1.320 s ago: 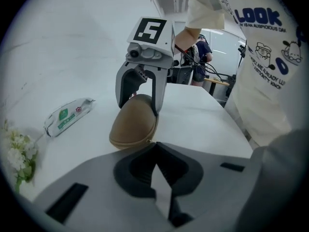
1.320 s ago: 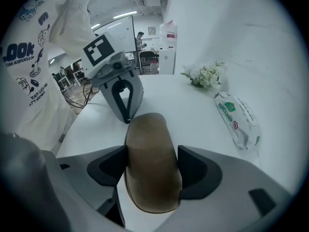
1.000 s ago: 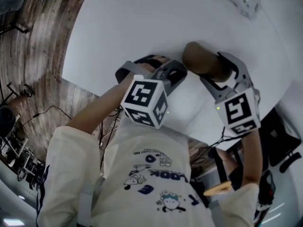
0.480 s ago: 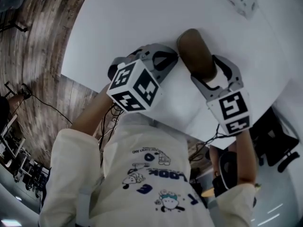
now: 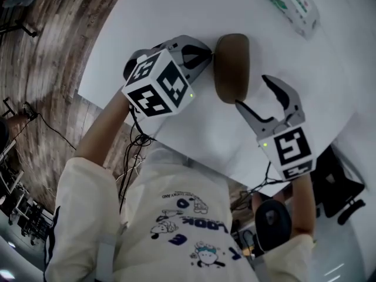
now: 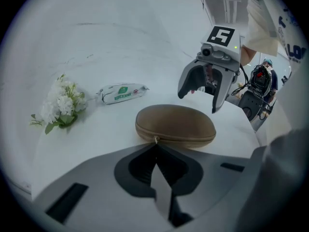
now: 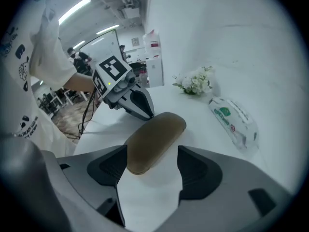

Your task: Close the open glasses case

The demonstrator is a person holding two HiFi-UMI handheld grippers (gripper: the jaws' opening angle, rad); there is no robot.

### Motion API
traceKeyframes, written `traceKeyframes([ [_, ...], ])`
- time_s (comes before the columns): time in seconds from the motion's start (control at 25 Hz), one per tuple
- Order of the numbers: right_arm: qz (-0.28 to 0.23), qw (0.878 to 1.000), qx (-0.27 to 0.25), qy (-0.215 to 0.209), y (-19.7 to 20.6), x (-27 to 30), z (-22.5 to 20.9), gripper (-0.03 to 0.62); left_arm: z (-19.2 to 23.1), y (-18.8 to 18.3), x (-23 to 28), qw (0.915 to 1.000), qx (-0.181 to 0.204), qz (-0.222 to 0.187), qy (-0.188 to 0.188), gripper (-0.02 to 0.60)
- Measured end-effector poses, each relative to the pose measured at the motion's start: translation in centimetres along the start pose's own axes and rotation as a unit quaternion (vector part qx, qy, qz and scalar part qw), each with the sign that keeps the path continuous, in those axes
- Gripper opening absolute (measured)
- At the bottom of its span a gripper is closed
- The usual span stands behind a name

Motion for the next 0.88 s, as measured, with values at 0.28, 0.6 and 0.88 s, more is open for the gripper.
traceKeyframes([
  [0.28, -0.039, 0.991, 0.119, -0.049, -2.6, 1.4, -5.4, 0.316, -0.3, 0.0, 0.5, 0.9996, -0.010, -0.015, -0.024, 0.002],
  [0.6, 0.013, 0.941, 0.332, -0.062, -2.3, 5.7, -5.9, 0.316, -0.2, -0.3, 0.9, 0.9994, 0.013, -0.006, -0.033, 0.002],
  [0.88, 0.015, 0.922, 0.382, -0.061, -2.2, 6.4, -5.4, 0.314, -0.2, -0.7, 0.7, 0.9953, 0.091, 0.027, -0.017, 0.000],
])
Point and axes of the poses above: the fingertips, and each gripper's own axes: x forward along the fingers, z to its left, y out of its underside, the point moved 7 cm from there along -x, backward along the fingers, and after that the axes turned 8 degrees about -x, right-handed, at the moved point
